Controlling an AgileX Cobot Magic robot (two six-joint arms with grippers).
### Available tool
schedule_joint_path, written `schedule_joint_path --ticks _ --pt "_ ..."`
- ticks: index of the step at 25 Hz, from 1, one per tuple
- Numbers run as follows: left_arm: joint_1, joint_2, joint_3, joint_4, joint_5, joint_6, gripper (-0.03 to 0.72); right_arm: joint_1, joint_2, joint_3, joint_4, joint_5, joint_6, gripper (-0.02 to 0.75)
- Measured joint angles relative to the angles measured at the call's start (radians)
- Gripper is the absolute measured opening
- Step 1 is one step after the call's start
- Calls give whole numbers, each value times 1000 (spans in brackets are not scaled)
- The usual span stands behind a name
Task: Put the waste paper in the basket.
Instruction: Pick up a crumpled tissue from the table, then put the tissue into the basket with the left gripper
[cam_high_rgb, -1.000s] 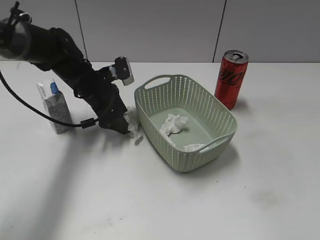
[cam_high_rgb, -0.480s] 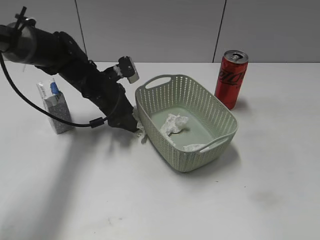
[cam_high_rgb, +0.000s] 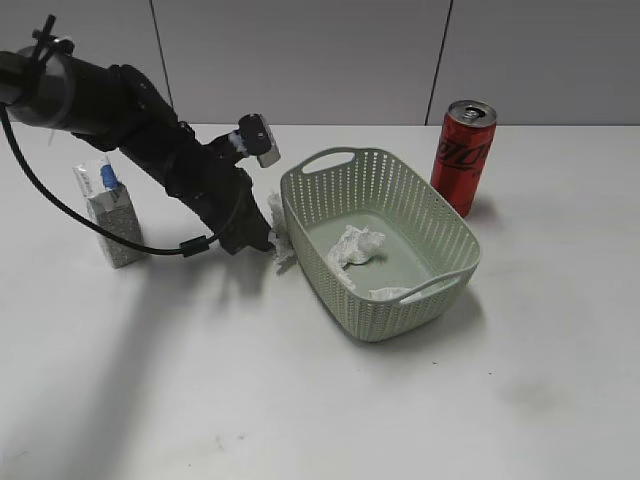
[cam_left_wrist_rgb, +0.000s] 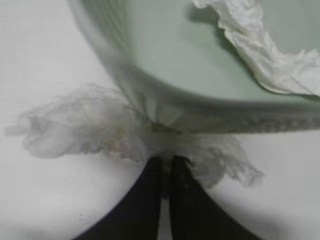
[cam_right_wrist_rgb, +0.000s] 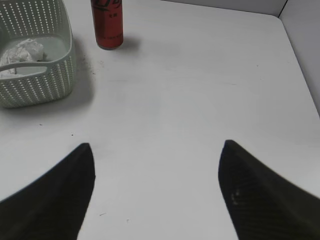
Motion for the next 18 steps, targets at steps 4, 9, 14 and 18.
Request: schedule_joint_path --ticks 4,9,14,18 --pt "0 -17 0 67 12 0 1 0 0 0 0 0 2 583" --pt "0 -122 0 164 83 -50 -3 0 0 0 -1 0 3 583" --pt "0 -236 0 242 148 -96 -5 0 0 0 -1 0 3 583" --pt "0 -312 0 249 162 -101 -6 0 0 0 -1 0 2 582"
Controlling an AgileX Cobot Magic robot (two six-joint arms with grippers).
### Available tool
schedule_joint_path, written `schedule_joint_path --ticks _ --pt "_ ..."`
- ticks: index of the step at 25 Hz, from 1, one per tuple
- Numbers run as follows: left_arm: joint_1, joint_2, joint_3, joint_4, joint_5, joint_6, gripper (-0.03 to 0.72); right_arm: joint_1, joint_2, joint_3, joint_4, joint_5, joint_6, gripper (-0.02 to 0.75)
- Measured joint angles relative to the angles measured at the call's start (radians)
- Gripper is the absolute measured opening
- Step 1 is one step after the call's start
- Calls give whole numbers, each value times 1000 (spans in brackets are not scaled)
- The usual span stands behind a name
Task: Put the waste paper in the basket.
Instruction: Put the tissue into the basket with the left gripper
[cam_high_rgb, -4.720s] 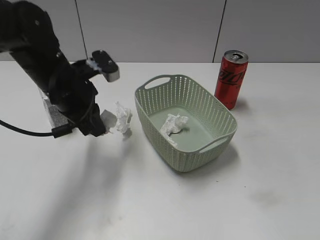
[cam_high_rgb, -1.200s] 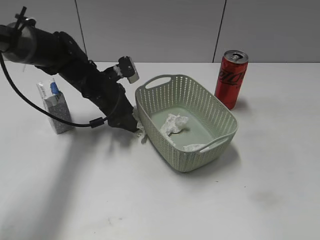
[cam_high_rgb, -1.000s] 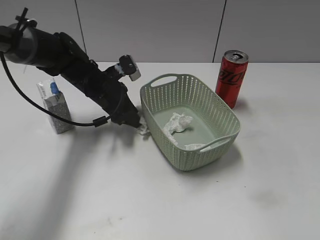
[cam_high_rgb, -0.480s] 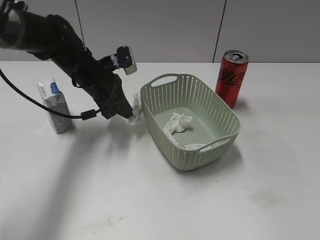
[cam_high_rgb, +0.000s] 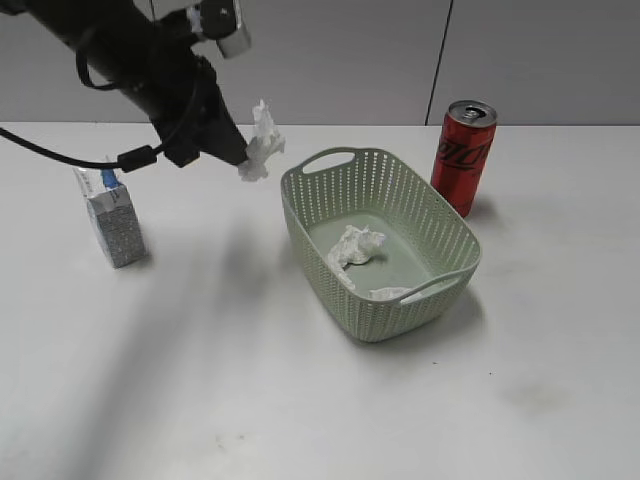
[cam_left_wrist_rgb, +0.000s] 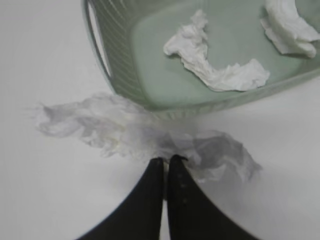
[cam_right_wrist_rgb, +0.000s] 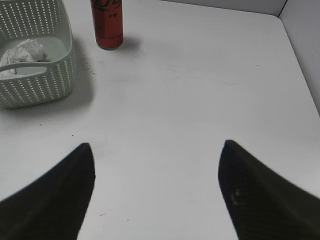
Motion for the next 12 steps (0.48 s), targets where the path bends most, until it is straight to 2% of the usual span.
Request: schedule_joint_path --ticks 3,7,12 --pt "-4 -54 0 -72 -10 0 -6 0 0 0 0 0 1 582" --pt "-41 -82 0 -238 -32 0 -6 0 0 0 0 0 1 582" --pt "-141 -64 0 -291 -90 -1 -6 0 0 0 0 0 1 583"
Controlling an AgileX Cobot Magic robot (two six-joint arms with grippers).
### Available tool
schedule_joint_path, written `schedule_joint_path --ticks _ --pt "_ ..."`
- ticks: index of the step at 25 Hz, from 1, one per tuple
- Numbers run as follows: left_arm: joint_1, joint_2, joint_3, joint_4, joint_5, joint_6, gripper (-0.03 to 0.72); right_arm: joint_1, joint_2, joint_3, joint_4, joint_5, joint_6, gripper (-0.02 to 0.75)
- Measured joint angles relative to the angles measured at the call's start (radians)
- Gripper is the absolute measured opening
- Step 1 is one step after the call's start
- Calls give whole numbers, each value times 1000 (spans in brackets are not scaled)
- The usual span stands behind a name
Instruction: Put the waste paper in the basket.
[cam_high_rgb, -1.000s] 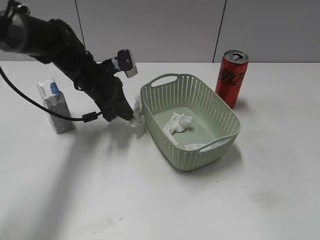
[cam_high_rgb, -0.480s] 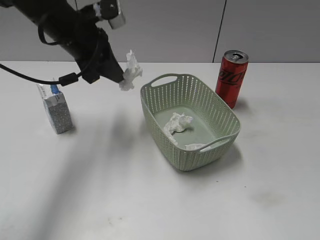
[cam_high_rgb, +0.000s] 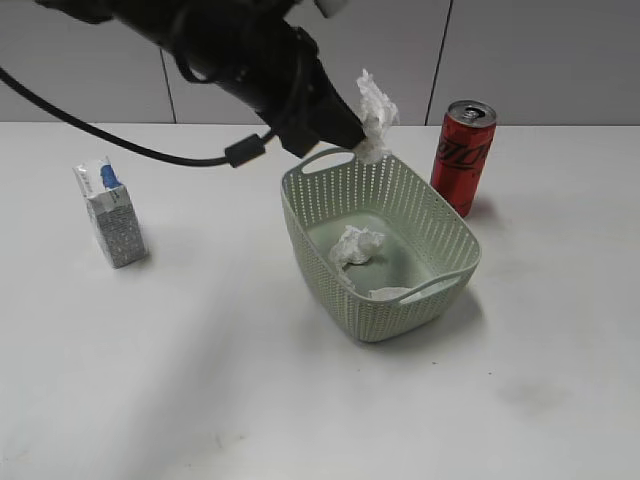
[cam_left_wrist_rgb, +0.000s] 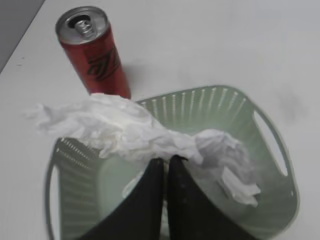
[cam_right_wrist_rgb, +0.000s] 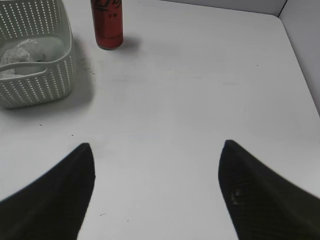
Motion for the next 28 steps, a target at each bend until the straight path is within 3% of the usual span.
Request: schedule_joint_path --ticks 5,8,11,13,14,16,19,21,23,28 --pt "-83 69 0 -4 -87 0 6 0 0 0 0 0 0 583" --pt "-97 107 0 -5 -98 0 83 0 0 0 0 0 0 583" --pt "-98 129 1 -4 -103 0 292 0 0 0 0 0 0 582" --pt "-98 130 1 -4 -111 0 505 0 0 0 0 0 0 582" --pt "-98 130 1 -5 -116 0 571 0 0 0 0 0 0 582" --pt "-98 122 2 -5 -130 -7 646 0 0 0 0 0 0 582" --pt "-98 87 3 13 -166 -65 672 0 0 0 0 0 1 582" --pt "-98 47 3 70 -211 -156 676 0 0 0 0 0 1 582" --pt "-98 2 3 193 -263 -288 676 0 0 0 0 0 1 583" --pt "-57 -118 3 640 -265 -738 651 0 0 0 0 0 1 583"
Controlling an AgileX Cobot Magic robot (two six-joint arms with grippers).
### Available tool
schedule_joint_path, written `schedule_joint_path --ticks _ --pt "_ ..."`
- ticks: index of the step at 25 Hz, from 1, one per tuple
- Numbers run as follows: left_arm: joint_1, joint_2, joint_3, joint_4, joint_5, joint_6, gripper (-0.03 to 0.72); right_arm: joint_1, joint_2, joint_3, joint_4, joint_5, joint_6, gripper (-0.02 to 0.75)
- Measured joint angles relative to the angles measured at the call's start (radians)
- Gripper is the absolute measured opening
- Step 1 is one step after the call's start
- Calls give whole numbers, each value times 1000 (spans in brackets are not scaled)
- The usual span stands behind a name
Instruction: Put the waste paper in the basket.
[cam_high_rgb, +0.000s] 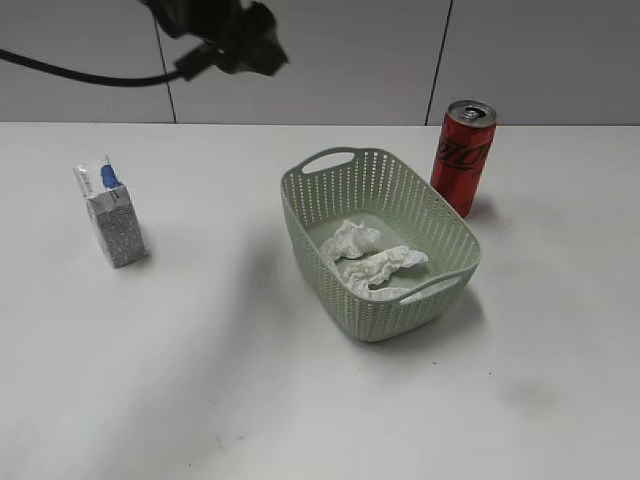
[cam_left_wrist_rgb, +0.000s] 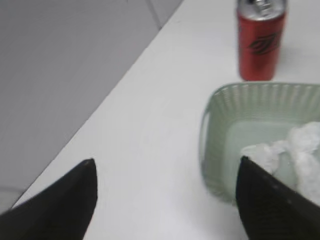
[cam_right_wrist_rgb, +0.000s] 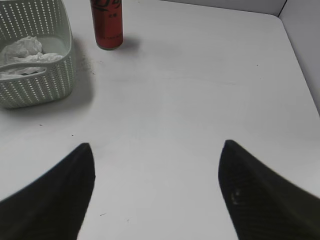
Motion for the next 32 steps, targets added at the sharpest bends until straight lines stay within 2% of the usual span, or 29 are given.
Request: schedule_joint_path --ticks 2,4,10,15,17,21,25,32 --pt "46 -40 0 109 47 -139 640 0 0 0 0 0 0 583" --pt "113 -65 0 166 121 -245 629 0 0 0 0 0 0 583" --pt "333 -82 0 190 402 -439 608 0 0 0 0 0 0 582" --pt "480 -82 0 191 593 -492 595 0 0 0 0 0 0 582" --pt "514 -82 0 190 608 -496 594 0 0 0 0 0 0 582" --pt "539 -116 37 173 612 -502 591 0 0 0 0 0 1 583" --pt "539 -212 150 147 612 -502 591 0 0 0 0 0 1 583" --pt "539 -513 498 120 540 -506 591 0 0 0 0 0 1 582"
